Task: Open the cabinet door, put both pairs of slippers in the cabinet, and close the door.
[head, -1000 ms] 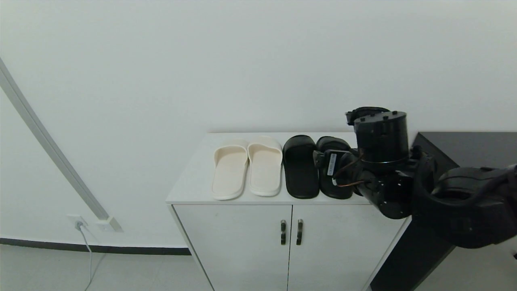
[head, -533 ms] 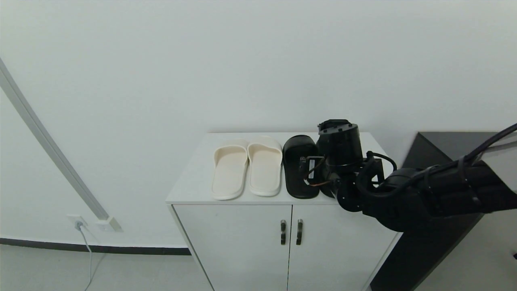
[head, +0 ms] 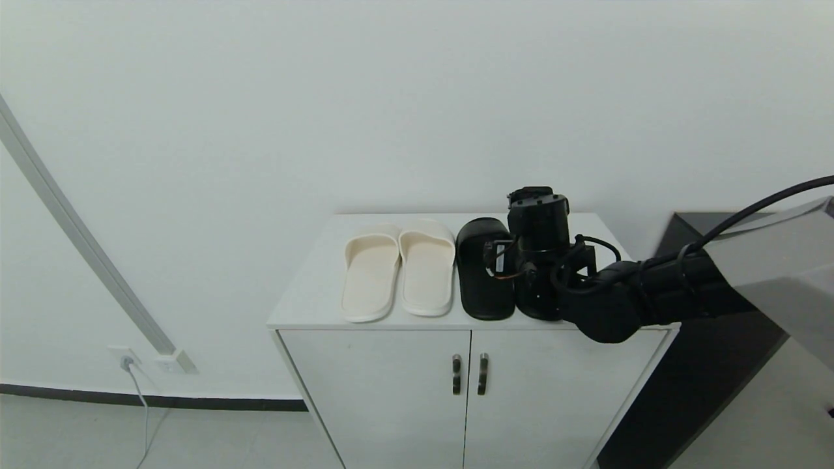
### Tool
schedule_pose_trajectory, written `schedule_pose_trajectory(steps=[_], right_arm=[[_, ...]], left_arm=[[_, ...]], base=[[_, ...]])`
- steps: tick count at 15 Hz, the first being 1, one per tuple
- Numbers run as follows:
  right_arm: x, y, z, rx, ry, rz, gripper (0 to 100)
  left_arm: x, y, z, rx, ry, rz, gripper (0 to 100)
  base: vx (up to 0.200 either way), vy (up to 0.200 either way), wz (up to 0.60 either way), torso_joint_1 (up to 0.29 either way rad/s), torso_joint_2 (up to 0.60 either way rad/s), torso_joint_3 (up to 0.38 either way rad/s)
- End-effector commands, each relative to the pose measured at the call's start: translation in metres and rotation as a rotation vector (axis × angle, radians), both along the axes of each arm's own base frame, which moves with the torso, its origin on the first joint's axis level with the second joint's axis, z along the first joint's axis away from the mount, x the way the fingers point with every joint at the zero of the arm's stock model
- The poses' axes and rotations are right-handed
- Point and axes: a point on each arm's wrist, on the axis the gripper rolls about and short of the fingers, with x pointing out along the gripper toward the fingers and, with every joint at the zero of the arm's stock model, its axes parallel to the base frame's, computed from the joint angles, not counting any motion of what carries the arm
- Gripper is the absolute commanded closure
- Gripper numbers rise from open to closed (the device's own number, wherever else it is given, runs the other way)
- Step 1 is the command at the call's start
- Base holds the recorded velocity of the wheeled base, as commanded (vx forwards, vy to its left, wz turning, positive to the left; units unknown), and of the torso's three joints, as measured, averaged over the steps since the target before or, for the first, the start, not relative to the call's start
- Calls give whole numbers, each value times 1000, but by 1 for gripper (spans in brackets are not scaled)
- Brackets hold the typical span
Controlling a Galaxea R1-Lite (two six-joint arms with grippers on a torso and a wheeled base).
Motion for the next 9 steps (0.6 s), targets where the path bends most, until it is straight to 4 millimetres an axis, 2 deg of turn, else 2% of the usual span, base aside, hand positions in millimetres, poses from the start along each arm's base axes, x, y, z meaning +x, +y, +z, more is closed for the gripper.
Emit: schedule_pose_trajectory(steps=[1,3,6,7,9], right_arm=[[13,1,-10,-17,-4,-4,0],[24,-2,-15,-27,-20,-7,0],[29,-2,-16,-24,-25,-12,0],[30,-2,-16,-28,-26,-11,100],[30,-1,-15,-35,-43,-8,100]], left_arm=[[0,0,0,0,1,-1,100],[0,0,0,-1,1,-1,100],[0,0,0,-1,1,-1,100],[0,0,0,0,1,-1,100],[0,0,0,0,1,-1,100]], base=[[0,0,0,0,0,0],[0,0,0,0,0,0],[0,0,0,0,0,0],[0,0,0,0,0,0],[0,0,0,0,0,0]])
